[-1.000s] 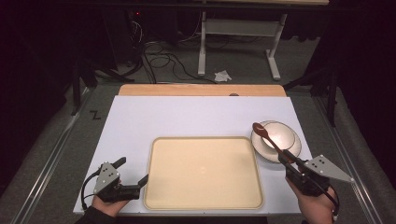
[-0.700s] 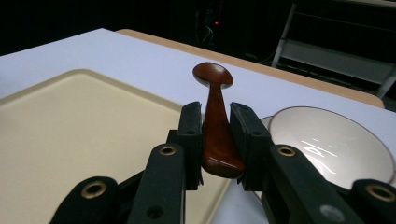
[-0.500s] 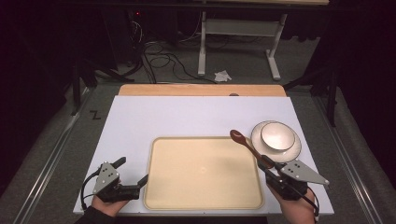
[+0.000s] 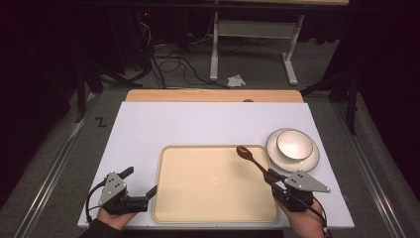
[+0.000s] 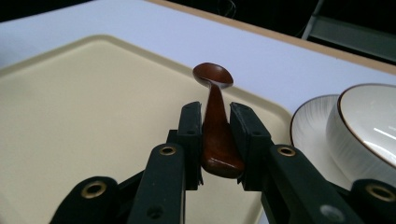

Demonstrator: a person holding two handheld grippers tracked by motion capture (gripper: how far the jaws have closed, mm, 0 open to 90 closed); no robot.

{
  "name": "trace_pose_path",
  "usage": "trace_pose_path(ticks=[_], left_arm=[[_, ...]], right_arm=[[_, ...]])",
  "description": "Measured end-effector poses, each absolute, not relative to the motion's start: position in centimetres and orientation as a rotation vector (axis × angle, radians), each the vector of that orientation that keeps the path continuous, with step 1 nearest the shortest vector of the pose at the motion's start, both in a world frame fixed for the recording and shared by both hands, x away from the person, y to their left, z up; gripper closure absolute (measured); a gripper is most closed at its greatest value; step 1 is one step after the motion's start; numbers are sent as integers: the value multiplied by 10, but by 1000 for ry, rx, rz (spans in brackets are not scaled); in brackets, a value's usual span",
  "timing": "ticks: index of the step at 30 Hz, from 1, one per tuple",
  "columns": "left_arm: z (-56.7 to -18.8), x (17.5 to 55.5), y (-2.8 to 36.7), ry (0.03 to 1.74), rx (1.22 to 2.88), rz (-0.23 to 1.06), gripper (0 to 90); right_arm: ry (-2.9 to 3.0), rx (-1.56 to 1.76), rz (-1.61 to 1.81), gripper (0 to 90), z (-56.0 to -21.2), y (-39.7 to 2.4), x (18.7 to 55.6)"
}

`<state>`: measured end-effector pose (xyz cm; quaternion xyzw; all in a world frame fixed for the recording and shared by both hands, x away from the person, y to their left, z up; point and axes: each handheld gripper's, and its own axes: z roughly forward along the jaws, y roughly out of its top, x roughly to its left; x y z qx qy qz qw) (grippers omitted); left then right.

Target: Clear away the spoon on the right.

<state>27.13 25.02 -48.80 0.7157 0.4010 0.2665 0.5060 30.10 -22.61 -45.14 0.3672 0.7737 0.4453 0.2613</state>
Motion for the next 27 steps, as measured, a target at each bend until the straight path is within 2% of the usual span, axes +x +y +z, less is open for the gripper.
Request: trace_pose_path(ticks=[27], left_arm=[[-488, 270, 250, 961, 1732, 646, 9]], right_arm=[[2223, 996, 1015, 765, -487, -218, 301]])
